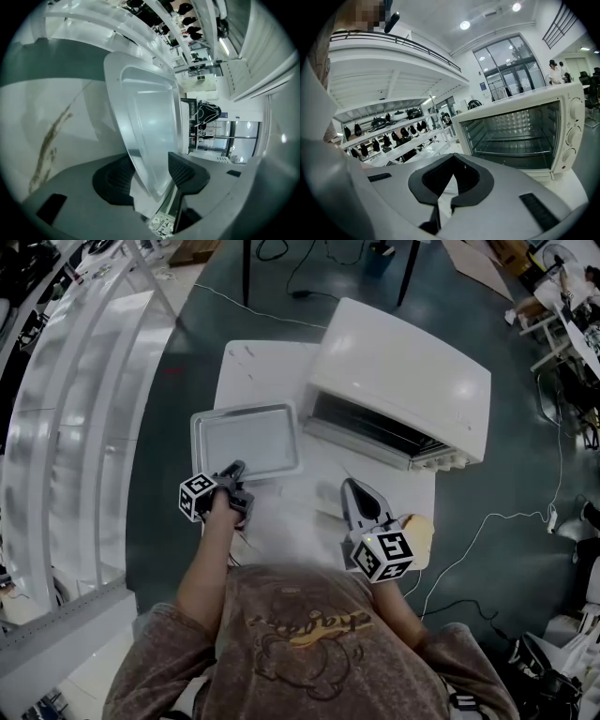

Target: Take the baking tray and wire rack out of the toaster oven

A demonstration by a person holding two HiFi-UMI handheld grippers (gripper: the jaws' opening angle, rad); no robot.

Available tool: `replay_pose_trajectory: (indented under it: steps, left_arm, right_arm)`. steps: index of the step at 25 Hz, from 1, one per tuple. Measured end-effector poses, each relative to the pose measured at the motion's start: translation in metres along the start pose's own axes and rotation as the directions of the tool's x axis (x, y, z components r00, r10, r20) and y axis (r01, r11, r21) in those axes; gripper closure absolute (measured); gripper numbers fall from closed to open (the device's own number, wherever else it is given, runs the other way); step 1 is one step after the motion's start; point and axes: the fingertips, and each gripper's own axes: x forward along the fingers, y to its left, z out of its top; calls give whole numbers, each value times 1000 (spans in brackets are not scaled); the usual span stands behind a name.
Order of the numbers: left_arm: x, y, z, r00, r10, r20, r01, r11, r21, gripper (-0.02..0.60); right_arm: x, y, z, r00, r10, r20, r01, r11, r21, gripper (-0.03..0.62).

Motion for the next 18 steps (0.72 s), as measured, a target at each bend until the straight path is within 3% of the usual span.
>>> replay_pose_trajectory:
  steps: [4, 8, 14, 18]
  left_arm:
    - [-8, 10, -9, 995, 97, -38, -94, 993, 75, 373]
    - [-14, 21, -21, 978, 182, -106, -158, 967, 202, 373]
    - [-22, 30, -43, 941, 231, -247, -147, 938, 315, 391]
    - [-36, 12, -51, 950, 199, -239, -89, 909, 407, 393]
  right_arm:
    - [-4, 0, 0, 1000, 0, 7, 0, 1000, 0, 600]
    - [-7, -1, 1, 1000, 4, 16, -4, 1000, 3, 600]
    - [-13, -1, 1, 1000, 11, 28, -11, 1000, 6, 600]
    - [-20, -5, 2, 999, 5, 39, -5, 1000, 11, 600]
